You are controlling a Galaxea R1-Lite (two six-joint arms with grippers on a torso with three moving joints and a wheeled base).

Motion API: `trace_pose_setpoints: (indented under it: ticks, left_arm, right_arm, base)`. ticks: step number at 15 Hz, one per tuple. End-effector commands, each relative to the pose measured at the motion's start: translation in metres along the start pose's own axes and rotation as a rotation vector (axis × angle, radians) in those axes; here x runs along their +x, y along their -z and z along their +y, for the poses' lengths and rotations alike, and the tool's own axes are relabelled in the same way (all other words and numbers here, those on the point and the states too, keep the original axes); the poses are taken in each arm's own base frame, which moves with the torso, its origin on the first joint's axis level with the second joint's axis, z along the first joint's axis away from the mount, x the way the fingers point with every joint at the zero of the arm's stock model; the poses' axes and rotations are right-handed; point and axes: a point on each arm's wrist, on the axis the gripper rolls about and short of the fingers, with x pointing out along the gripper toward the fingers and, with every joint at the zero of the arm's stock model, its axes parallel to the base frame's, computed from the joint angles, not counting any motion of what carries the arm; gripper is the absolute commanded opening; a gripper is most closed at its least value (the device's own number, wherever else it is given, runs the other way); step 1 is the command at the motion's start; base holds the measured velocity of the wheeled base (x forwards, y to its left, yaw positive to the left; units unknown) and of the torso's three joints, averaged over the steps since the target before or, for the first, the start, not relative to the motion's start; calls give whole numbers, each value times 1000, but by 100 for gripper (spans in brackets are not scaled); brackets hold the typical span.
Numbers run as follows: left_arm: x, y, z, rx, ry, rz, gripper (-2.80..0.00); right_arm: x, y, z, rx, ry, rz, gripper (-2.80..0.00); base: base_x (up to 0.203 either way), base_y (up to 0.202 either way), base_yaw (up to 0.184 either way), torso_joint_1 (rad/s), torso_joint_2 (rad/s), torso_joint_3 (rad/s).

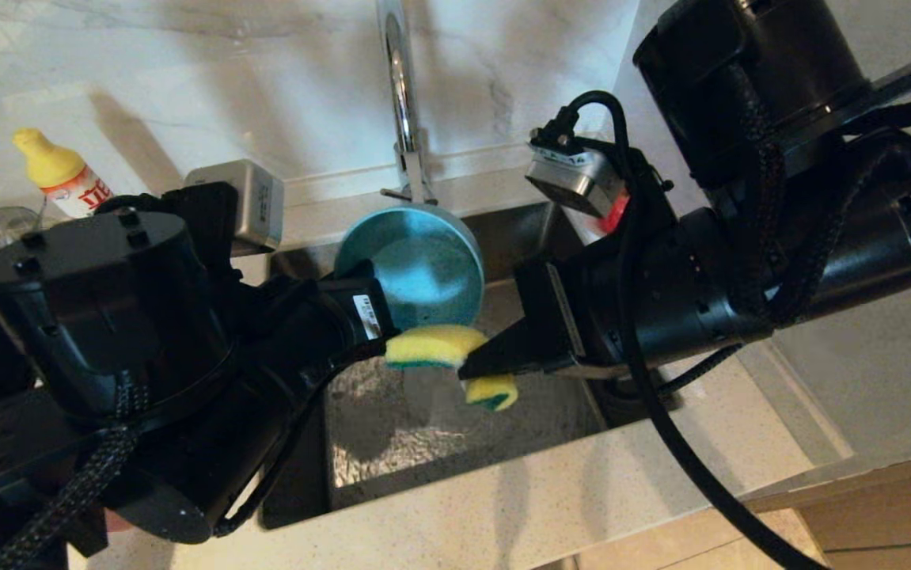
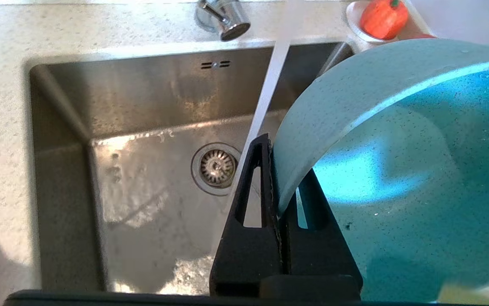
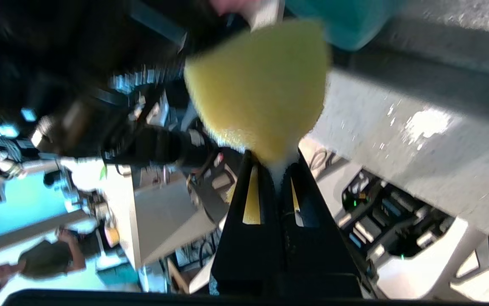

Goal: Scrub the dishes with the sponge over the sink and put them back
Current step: Wipe the bowl

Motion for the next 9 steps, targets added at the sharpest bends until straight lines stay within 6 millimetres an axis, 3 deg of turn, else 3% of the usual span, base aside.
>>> trace_pose_setpoints:
  ticks: [1,9]
  left_arm:
    - [-5,3,-2,-5,13,-2,-280]
    - [1,12,-6,-11,17,-25,-280]
  right_arm:
    - [-8,-5,1,3,-14,-24,-280]
    - [-19,-5,3,14,-52,-31,-280]
  base:
    - [0,0,0,0,0,0]
    - [0,0,0,0,0,0]
